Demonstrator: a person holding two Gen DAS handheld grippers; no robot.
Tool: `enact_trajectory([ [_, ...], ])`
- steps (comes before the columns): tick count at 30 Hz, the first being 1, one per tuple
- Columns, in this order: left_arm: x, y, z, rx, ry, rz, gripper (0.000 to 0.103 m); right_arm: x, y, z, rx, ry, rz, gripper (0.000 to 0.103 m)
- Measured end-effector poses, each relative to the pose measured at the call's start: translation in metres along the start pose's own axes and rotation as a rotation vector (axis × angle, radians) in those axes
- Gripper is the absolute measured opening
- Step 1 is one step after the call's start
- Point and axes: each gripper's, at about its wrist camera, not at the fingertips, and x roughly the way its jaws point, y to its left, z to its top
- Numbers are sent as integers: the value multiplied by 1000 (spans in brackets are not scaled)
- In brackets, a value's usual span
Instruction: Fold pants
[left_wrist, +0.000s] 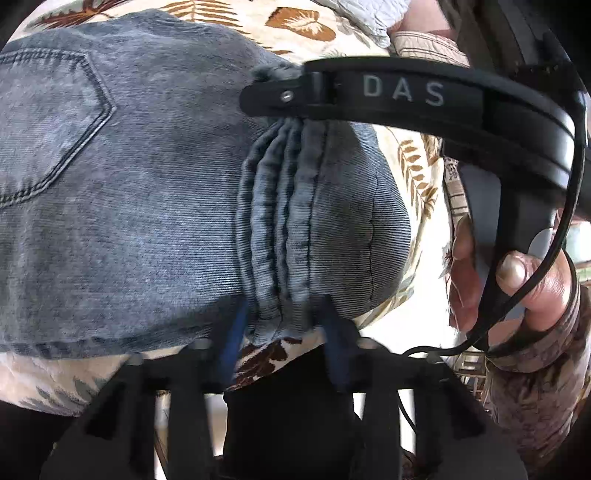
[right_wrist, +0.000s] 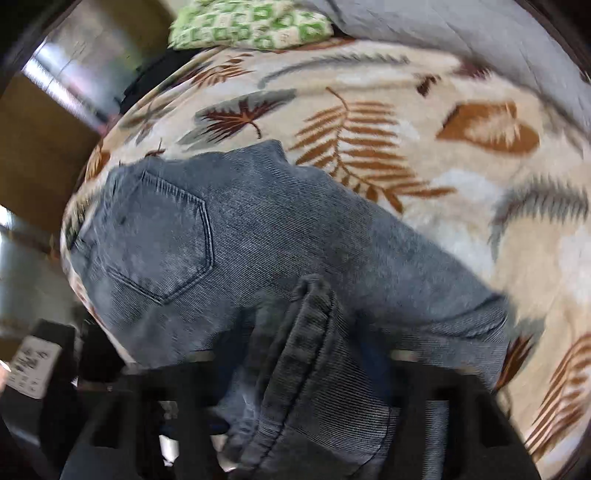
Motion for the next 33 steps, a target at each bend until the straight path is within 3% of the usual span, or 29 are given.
enact_trajectory([
  [2,-6,-6,7,1,-24,-26,25,-17,-10,-3,21,-51,-10,28],
  [5,-28,-20,20,16,-97,-80,25,-64,-27,2,96,-194,17,27],
  [7,-37,-24,26,36,-129,-71,25,-78,-28,10,97,-243,23,28],
  [10,-35,-9,26,7,-107,-44,25,-57,-21,20,76,-218,35,28],
  [14,-15,19,16,-41,-41,25,25,7,-4,23,72,-120,79,32],
  [16,-8,30,13,-67,-4,2,25,34,3,20,73,-48,84,41],
  [19,-15,27,12,-30,13,-21,26,14,3,17,73,-89,129,46],
  [22,-36,23,12,39,-28,6,26,-41,-26,7,147,-233,233,55],
  [24,-54,24,17,42,-84,0,28,-73,-59,-12,216,-333,183,70],
  [26,-60,28,31,13,-114,-9,51,-77,-86,-26,280,-337,130,70],
  [27,-59,28,41,-1,-118,-5,54,-72,-99,-34,324,-319,123,70],
  [33,-26,33,79,-74,-64,34,55,-20,-125,-64,439,-247,149,50],
])
